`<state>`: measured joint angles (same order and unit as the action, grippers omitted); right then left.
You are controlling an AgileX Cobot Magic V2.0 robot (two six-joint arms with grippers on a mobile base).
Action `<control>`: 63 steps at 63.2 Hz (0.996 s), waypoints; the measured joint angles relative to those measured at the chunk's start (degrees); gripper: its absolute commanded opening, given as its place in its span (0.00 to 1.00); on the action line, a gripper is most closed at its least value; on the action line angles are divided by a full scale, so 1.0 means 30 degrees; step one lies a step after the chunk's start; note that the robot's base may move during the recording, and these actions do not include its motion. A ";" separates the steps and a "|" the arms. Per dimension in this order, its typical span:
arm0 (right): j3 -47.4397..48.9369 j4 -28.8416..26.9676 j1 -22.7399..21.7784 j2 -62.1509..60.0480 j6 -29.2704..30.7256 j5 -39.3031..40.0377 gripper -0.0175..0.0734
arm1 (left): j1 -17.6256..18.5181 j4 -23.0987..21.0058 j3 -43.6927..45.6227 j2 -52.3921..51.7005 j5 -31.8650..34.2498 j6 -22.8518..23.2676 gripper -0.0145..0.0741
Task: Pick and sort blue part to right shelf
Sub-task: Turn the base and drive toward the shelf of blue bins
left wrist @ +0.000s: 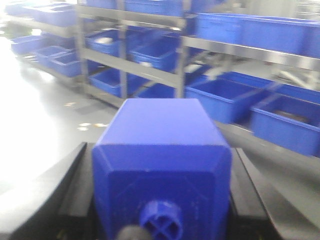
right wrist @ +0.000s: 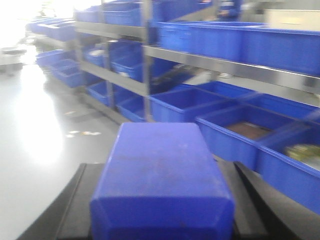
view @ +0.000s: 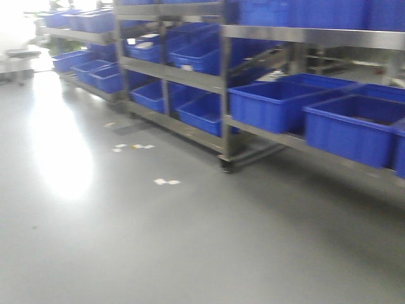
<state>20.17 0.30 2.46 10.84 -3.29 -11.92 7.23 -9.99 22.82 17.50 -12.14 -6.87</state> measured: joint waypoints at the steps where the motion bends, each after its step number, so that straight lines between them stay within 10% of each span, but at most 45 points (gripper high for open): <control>1: 0.0000 0.0000 0.0000 0.0000 0.0000 0.0000 0.65 | 0.0000 0.0000 0.0000 0.0000 0.0000 0.0000 0.58; 63: 0.0000 0.0000 0.0000 0.0000 0.0000 0.0000 0.65 | 0.0000 0.0000 0.0000 0.0000 0.0000 0.0000 0.58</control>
<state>20.17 0.30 2.46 10.84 -3.29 -11.92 7.23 -9.99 22.82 17.50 -12.14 -6.87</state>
